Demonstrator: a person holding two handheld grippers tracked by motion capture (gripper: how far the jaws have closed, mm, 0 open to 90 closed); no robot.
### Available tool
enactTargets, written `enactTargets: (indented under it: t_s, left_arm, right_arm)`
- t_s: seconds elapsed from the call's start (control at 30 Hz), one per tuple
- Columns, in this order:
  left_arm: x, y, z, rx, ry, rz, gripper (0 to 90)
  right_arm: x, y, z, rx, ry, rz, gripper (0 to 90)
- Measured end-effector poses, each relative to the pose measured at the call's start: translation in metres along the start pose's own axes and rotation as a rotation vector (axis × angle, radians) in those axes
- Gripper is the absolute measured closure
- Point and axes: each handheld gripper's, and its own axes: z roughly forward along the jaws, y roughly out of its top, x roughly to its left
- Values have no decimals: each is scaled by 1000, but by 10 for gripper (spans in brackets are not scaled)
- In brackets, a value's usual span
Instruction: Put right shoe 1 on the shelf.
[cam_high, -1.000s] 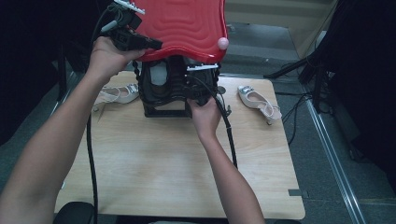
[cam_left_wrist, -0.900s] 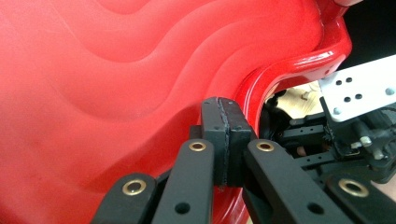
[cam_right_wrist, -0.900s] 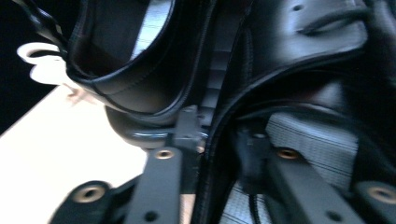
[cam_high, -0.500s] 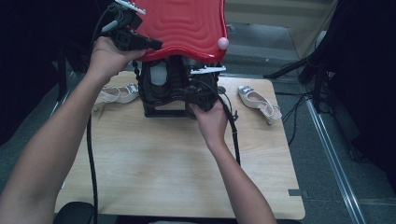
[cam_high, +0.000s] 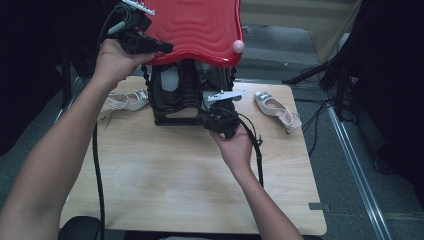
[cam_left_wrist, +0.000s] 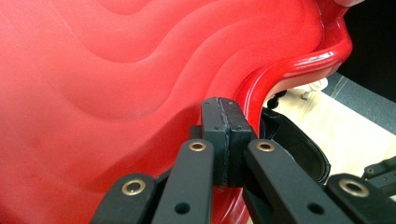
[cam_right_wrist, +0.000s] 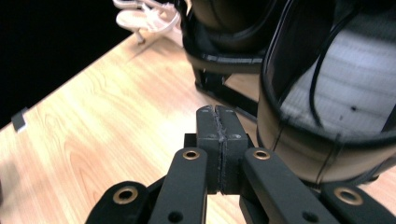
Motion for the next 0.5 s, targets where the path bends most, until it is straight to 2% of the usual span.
enactTargets:
  t_s: [0.27, 0.4, 0.5]
  left_arm:
    - [5, -1, -2, 4, -21, -2, 900]
    - [5, 0, -2, 6, -22, -3, 900]
    - [5, -1, -3, 9, -25, -2, 900]
  right_arm:
    - [-2, -18, 3, 38, 15, -16, 900]
    - [-5, -21, 10, 51, -1, -24, 900]
    - [-11, -20, 13, 35, -12, -15, 900]
